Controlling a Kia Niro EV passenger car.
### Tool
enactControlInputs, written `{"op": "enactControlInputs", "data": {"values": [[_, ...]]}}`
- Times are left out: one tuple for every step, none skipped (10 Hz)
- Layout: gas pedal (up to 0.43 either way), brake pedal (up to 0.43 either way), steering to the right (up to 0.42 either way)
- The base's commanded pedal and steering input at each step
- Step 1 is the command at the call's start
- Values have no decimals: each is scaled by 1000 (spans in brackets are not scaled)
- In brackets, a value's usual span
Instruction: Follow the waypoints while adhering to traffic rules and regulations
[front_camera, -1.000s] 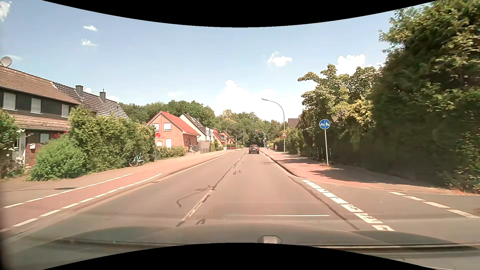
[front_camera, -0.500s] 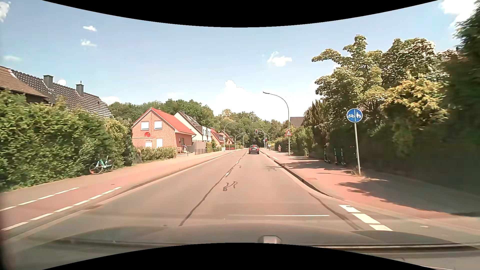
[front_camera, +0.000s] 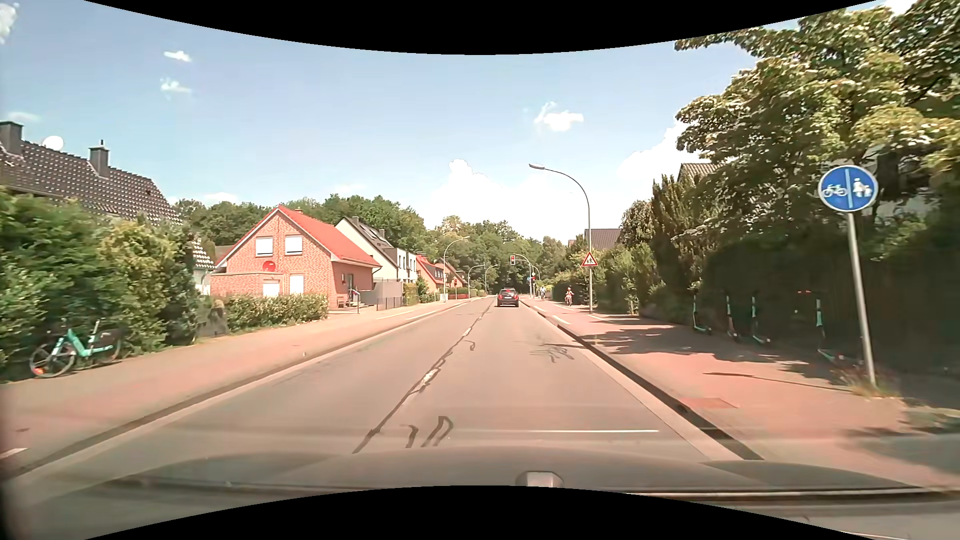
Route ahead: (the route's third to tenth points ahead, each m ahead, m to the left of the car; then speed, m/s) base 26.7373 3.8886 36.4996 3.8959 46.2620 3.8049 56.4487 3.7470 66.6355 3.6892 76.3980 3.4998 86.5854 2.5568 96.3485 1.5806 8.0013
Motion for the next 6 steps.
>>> {"op": "enactControlInputs", "data": {"values": [[130, 18, 0], [118, 18, 0], [118, 18, 0], [118, 18, 0], [118, 18, 0], [118, 18, 0]]}}
